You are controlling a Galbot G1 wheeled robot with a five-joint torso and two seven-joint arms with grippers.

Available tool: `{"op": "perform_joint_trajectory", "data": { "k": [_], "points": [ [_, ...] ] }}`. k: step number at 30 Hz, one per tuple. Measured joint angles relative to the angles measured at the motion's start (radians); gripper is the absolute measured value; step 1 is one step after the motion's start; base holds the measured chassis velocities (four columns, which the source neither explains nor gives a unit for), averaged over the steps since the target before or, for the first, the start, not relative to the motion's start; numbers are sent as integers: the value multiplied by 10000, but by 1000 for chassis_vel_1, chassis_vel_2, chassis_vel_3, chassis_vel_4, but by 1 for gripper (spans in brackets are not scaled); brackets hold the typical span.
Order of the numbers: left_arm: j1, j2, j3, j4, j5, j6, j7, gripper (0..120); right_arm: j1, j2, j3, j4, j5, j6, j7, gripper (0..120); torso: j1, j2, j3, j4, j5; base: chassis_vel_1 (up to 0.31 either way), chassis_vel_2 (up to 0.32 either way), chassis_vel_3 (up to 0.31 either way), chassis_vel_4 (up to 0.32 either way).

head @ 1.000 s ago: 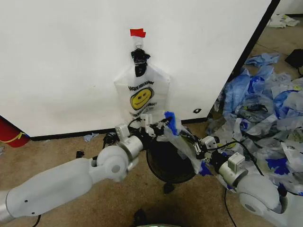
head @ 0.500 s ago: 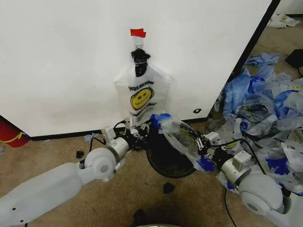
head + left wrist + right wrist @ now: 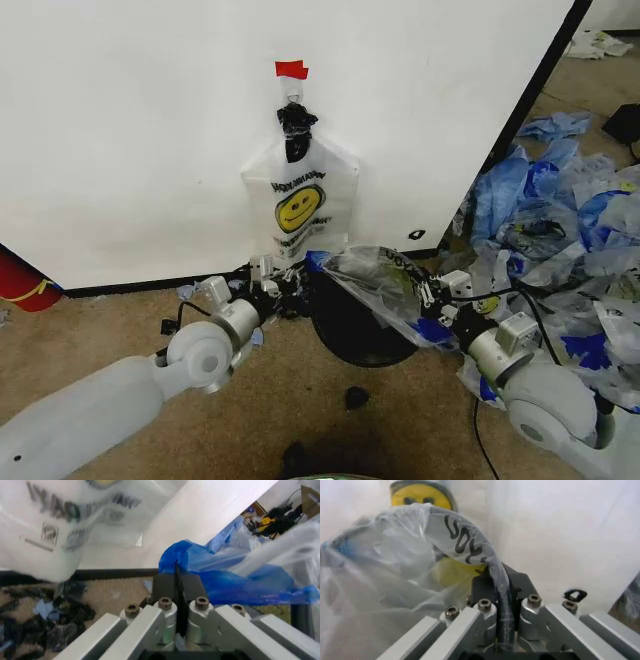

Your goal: Pick up the garbage bag from the wall and place it over the trash bin.

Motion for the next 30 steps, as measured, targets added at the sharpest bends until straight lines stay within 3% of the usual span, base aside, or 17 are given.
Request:
{"op": "perform_joint_trajectory", "data": {
  "k": [12,21,30],
  "points": [
    [1289,139,-1075,-276,163,-25,-135,0,107,492,138,-91,510,-139,460,0,0,0,1,-1,-1,0,0,0,0],
    [1781,178,-1561,-490,231,61,-174,0,63,445,69,-57,439,-156,461,0,0,0,1,-3,2,0,0,0,0],
    [2262,218,-2128,-679,253,187,-492,31,19,256,-32,277,328,-176,409,0,0,0,0,-2,-1,0,0,0,0]
  ]
}}
